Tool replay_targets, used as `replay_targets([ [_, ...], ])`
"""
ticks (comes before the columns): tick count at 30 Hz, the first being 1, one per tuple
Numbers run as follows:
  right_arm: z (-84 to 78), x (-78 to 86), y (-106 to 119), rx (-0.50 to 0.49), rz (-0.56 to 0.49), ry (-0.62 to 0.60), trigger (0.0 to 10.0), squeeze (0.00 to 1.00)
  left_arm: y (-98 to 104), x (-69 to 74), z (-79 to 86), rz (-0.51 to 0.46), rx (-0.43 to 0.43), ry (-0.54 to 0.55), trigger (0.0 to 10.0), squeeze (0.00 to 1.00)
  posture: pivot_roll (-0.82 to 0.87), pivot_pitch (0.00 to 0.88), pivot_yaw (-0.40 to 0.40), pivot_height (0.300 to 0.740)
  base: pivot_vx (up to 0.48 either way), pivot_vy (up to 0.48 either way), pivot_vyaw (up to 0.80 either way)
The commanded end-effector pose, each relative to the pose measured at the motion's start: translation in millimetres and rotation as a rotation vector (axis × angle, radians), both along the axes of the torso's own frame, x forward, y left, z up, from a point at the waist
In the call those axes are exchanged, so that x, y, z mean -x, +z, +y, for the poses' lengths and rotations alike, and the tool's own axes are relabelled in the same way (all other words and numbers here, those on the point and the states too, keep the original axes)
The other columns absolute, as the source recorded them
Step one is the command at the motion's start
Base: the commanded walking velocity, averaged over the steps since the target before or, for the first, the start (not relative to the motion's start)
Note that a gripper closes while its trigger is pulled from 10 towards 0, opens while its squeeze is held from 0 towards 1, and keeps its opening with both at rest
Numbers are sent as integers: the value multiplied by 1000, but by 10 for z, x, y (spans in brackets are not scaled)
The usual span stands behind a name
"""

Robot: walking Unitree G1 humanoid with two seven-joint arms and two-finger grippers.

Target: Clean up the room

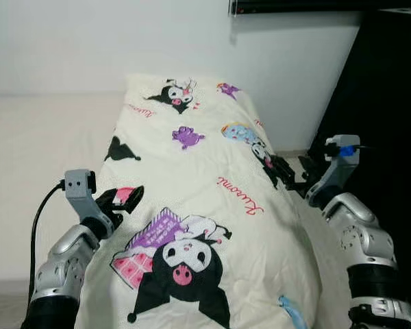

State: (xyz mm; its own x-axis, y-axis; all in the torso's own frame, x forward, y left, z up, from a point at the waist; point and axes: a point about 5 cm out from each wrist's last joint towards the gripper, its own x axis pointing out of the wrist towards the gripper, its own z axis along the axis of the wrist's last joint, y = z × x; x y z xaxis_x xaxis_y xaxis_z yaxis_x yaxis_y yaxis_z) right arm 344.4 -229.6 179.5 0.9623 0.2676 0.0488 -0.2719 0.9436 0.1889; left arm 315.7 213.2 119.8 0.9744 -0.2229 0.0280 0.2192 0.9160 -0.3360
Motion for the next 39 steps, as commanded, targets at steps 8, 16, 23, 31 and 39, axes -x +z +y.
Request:
replay_targets([
  [8,78,-30,-122,-4,32,19,10000,0,-166,-2,131,72,53,132,10000,0,74,66,-47,630,-108,0,0],
  [16,79,5,-250,-2,73,25,10000,0,-412,55,135,155,5,141,10000,0,66,66,-48,659,-472,0,0],
  [23,65,18,-394,10,119,21,10000,0,-682,177,170,235,-39,160,10000,0,66,63,-50,682,-133,0,0],
  [31,-27,130,-842,20,269,-32,10000,0,-1147,464,262,432,-89,212,10000,0,67,50,-55,710,0,0,0],
  [39,-124,437,-1426,38,467,-107,10000,0,-1556,840,268,637,-149,243,10000,0,65,38,-59,739,0,0,0],
])
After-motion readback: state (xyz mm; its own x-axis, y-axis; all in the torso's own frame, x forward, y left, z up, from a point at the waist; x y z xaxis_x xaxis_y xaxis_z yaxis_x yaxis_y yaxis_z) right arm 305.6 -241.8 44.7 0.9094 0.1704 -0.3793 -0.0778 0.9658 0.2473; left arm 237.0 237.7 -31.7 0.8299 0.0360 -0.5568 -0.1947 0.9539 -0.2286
